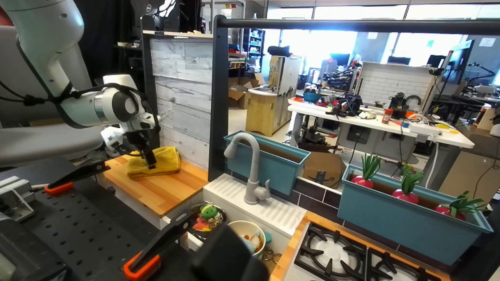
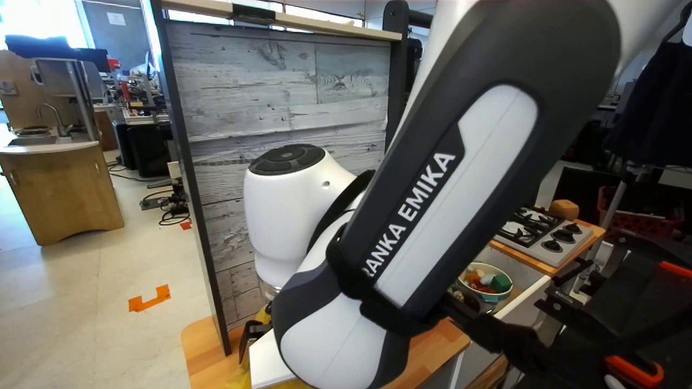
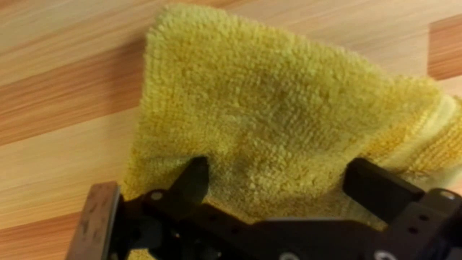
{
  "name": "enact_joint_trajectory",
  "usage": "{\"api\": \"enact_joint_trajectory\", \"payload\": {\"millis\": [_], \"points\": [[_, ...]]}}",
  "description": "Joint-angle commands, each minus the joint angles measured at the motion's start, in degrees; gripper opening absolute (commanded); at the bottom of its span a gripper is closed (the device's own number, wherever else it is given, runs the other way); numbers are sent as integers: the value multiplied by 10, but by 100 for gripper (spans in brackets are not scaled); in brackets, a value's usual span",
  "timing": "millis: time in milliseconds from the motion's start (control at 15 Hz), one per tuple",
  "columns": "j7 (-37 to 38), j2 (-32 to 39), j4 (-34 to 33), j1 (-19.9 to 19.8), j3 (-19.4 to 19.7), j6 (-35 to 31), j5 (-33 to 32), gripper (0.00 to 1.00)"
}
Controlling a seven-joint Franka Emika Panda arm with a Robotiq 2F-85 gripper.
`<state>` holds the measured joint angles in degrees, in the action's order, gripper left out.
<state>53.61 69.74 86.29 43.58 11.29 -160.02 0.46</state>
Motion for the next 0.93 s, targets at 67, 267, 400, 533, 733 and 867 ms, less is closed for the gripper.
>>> {"api": "enact_joint_trajectory", "payload": {"millis": [67, 267, 400, 533, 733, 867], "points": [[28, 18, 49, -18, 55, 3, -1, 100], [72, 12, 96, -15, 110, 7, -2, 100], [83, 21, 90, -11, 116, 17, -6, 100], [80, 25, 65, 0, 90, 17, -8, 100], [71, 23, 23, 24, 57, -2, -13, 100], [77, 26, -22, 33, 29, 21, -2, 100]]}}
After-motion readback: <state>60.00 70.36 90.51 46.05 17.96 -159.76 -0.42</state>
